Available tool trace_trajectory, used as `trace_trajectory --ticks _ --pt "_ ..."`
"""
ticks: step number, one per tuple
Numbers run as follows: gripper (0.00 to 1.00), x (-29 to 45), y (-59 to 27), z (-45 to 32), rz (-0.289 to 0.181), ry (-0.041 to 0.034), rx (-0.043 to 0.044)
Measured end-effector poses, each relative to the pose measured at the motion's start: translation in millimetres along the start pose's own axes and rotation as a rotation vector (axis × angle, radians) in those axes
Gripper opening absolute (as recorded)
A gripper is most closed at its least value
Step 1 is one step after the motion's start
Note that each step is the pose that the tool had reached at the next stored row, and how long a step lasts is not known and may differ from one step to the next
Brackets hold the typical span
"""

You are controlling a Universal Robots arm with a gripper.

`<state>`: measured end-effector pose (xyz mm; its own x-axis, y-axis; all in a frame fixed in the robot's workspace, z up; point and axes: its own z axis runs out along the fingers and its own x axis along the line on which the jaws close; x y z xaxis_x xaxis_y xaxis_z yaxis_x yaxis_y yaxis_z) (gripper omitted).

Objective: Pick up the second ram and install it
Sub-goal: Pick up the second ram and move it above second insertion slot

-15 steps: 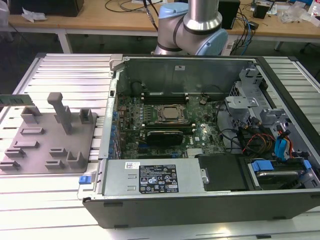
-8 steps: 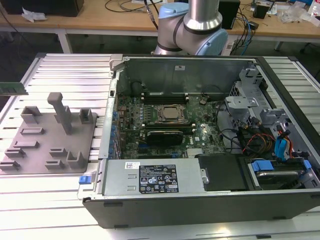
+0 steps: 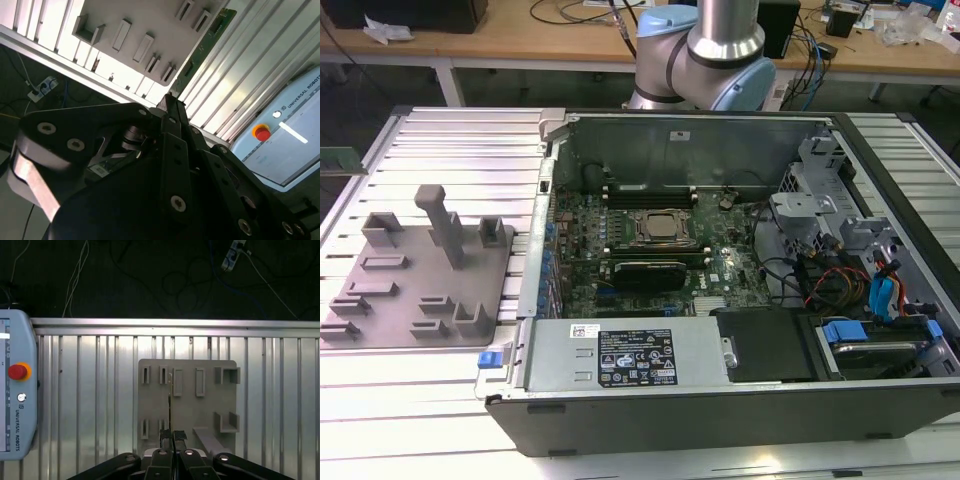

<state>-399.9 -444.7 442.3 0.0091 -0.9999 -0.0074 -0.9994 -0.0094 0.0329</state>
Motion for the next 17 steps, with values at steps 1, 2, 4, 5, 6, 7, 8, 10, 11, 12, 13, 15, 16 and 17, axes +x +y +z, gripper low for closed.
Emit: trace_trajectory --ticks 1,2,4,5,6,7,8,10,11,12,13,15,16,17 --pt "0.09 0.0 -0.9 -0.1 0.000 0.0001 -0.0002" --pt "0.09 0.0 -1.8 -0.1 0.000 0.0001 0.0000" --pt "0.09 0.0 -4.3 -0.2 0.000 0.0000 -0.0001" --pt "0.09 0.0 -4.9 -0.2 0.000 -0.0001 0.0000" --pt "0.09 0.0 -5.4 -0.2 0.000 -0.0002 0.0000" --pt "0.09 0.1 -6.2 -0.2 0.000 -0.0002 0.0000" --pt "0.09 0.1 -7.5 -0.3 0.000 -0.0002 0.0000" --pt "0.09 0.1 -10.9 -0.4 0.000 -0.0003 -0.0001" --pt "0.09 0.1 -11.9 -0.4 0.000 -0.0003 -0.0001" --pt "0.09 0.1 -12.5 -0.5 0.000 -0.0003 -0.0001" --pt "0.09 0.1 -14.2 -0.5 0.000 -0.0003 -0.0001" --pt "0.09 0.2 -17.5 -0.6 0.000 -0.0003 -0.0001" --pt "0.09 0.2 -20.4 -0.7 0.000 -0.0004 -0.0001" --pt "0.09 0.2 -21.3 -0.7 0.000 -0.0004 0.0000"
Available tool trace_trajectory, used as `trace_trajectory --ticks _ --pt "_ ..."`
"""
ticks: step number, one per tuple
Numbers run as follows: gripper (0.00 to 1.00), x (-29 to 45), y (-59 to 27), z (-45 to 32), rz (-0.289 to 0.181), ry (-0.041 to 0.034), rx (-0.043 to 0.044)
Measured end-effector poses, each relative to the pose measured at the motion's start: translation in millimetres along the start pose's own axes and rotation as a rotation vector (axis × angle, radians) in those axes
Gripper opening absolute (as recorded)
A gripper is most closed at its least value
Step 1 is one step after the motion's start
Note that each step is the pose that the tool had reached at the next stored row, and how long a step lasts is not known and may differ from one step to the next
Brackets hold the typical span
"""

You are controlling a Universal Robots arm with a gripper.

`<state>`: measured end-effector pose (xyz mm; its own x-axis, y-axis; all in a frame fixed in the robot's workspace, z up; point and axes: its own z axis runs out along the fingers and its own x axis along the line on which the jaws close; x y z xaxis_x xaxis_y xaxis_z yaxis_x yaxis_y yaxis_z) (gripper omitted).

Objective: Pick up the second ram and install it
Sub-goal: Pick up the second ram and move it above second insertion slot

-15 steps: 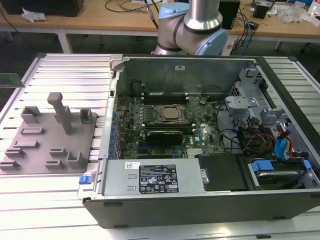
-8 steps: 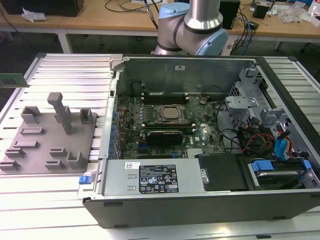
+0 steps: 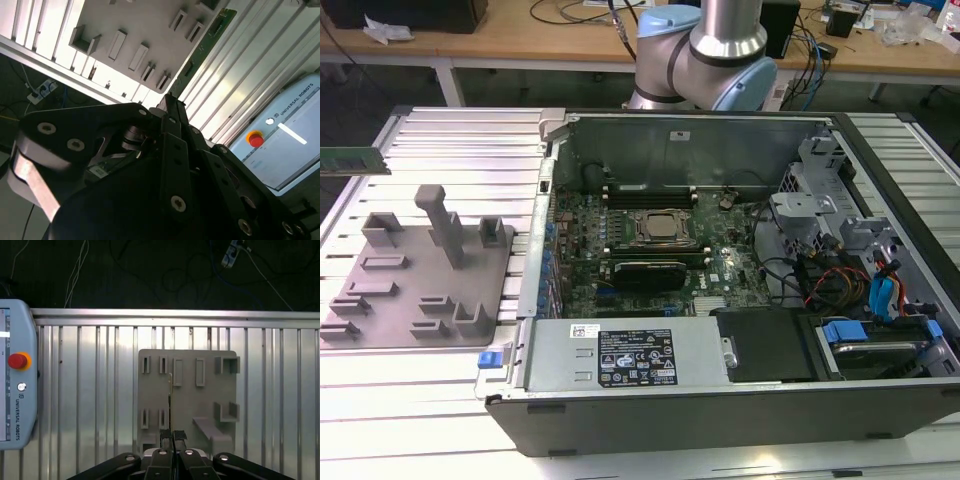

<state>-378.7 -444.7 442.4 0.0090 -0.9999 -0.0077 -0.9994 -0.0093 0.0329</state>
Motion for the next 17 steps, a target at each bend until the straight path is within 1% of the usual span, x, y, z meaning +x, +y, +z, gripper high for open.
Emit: trace_trajectory --ticks 13,17 --pt "0.09 0.1 -10.9 -0.4 0.000 0.0000 0.0000" --pt "0.09 0.2 -17.8 -0.6 0.000 0.0000 0.0000"
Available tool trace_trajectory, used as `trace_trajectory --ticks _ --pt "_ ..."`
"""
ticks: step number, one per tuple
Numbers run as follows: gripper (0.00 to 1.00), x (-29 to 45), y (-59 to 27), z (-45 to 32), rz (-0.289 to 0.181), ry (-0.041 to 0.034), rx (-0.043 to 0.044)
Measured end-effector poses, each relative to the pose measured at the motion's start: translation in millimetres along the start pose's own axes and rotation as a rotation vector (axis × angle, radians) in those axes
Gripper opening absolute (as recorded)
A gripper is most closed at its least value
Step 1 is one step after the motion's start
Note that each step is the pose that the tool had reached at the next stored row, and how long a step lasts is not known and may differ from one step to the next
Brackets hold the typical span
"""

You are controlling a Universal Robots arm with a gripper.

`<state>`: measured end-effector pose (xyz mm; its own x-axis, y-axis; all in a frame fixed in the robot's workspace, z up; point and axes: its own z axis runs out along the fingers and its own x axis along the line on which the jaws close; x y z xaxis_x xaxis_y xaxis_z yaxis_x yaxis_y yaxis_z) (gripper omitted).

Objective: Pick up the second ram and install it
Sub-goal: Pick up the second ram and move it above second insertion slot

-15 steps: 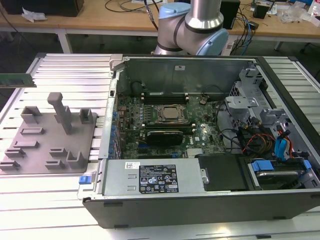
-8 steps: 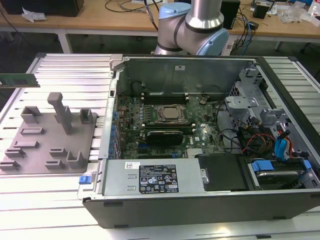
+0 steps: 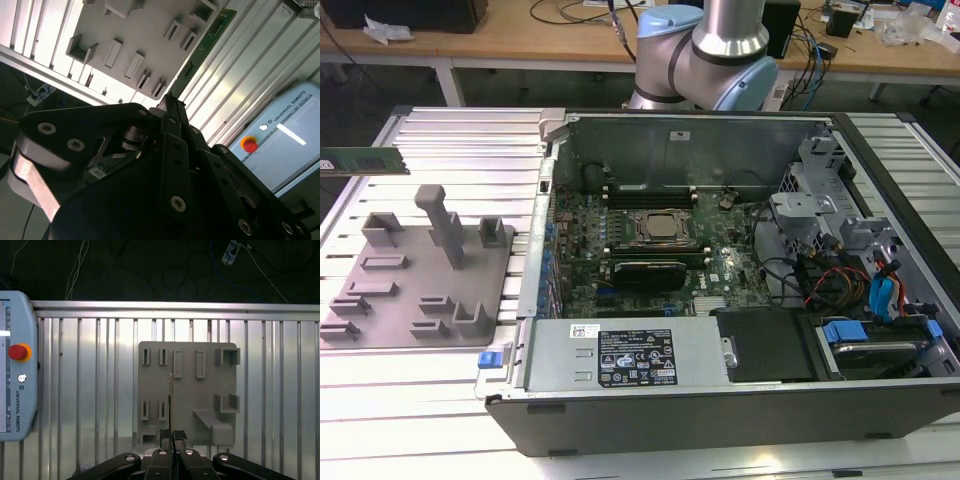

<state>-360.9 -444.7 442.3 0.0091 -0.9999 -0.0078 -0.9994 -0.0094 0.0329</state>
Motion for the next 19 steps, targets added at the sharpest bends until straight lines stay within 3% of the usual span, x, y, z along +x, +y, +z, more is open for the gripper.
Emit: trace_trajectory --ticks 13,19 --pt "0.09 0.3 -35.6 -1.2 0.000 0.0000 0.0000" --pt "0.09 0.4 -47.3 -1.6 0.000 0.0000 -0.0001"
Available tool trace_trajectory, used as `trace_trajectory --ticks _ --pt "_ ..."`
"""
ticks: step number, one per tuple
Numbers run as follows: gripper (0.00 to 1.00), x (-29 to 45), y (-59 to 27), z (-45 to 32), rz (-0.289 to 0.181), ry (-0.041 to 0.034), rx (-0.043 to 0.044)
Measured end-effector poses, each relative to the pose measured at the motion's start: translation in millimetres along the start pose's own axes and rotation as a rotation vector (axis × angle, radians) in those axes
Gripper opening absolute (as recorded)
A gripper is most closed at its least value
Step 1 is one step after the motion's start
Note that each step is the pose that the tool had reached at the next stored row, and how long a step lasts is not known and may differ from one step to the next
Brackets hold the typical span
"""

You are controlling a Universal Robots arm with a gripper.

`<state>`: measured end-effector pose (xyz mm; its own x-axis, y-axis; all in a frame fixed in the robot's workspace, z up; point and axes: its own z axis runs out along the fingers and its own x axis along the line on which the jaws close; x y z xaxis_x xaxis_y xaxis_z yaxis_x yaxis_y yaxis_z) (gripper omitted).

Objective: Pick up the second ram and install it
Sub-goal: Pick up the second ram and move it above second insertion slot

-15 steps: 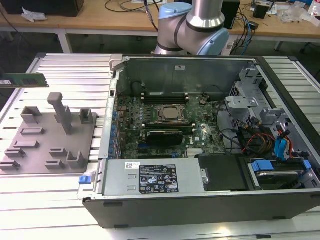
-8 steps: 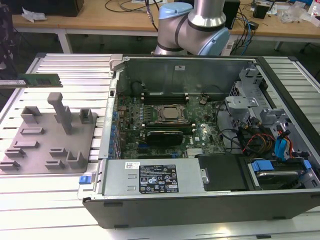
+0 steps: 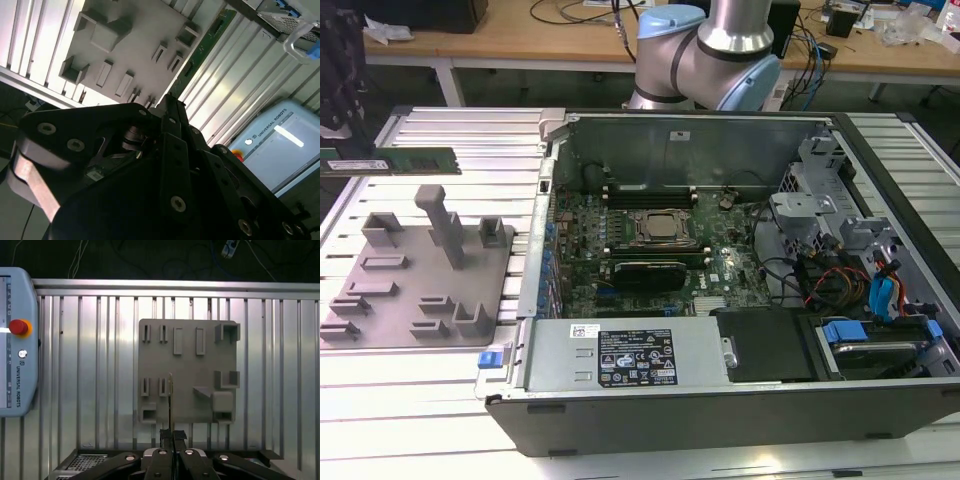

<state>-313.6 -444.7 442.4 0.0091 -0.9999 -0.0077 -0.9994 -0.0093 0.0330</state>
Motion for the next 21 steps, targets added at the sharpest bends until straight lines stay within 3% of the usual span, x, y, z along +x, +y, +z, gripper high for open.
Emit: trace_trajectory --ticks 5,11,21 --pt "0.09 0.1 -11.3 -0.3 0.000 0.0000 0.0001" --pt "0.09 0.3 -32.2 -1.0 0.000 0.0000 0.0000" --pt "0.09 0.7 -79.9 -1.5 0.000 0.0000 -0.0001"
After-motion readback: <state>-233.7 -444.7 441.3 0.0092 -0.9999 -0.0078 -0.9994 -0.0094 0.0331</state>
